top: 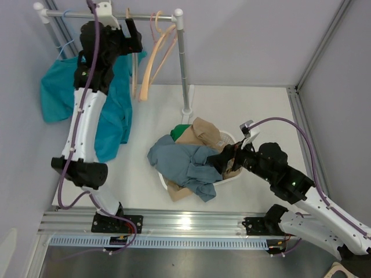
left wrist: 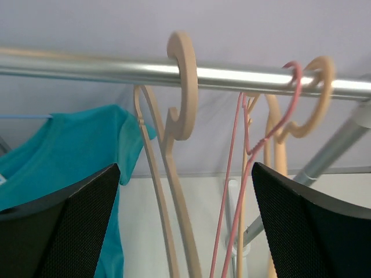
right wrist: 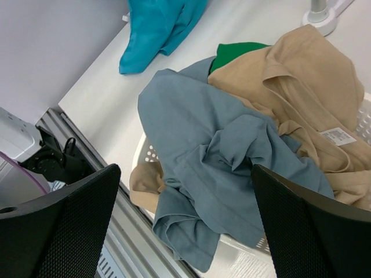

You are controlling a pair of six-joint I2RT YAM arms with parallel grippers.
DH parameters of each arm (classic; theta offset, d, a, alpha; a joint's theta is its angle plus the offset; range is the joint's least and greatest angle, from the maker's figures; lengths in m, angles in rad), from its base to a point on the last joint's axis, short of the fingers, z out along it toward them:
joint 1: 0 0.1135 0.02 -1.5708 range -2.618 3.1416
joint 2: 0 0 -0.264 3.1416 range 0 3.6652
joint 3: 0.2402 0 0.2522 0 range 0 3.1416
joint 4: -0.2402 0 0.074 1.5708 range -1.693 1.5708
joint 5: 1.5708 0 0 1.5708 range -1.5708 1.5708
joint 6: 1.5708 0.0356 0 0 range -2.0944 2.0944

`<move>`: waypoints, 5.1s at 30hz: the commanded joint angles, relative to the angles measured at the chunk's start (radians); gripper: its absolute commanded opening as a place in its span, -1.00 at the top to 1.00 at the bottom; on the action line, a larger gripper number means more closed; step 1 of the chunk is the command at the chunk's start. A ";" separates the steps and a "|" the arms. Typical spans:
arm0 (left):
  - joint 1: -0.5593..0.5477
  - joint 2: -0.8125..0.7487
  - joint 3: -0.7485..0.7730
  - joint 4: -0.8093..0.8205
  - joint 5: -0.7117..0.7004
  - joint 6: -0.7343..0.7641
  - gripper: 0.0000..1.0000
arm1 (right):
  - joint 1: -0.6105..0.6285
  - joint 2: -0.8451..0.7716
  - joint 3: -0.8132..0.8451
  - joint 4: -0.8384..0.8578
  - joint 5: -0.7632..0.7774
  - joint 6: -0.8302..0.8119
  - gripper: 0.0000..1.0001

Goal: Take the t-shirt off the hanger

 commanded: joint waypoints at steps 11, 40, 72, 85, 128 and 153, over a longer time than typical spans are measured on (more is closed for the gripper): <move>0.461 -0.172 -0.099 -0.052 0.506 -0.065 -0.99 | 0.016 0.158 0.168 0.034 -0.133 -0.036 -0.99; 0.503 0.250 0.166 0.327 0.504 -0.195 -0.85 | 0.023 0.458 0.301 0.138 -0.145 -0.036 -0.99; 0.415 0.106 0.182 0.097 0.464 -0.195 0.99 | 0.029 0.264 0.146 0.158 -0.165 0.010 -0.99; 0.342 -0.107 0.042 -0.098 -0.117 -0.175 0.99 | 0.034 0.224 0.108 0.187 -0.186 0.013 -0.99; -0.069 -0.767 -0.435 -0.469 -0.599 -0.367 0.99 | 0.539 1.113 0.844 0.577 -0.516 -0.104 -0.99; -0.108 -0.546 -0.319 -0.224 -0.677 -0.261 0.99 | 0.694 0.824 0.622 0.301 -0.285 -0.115 1.00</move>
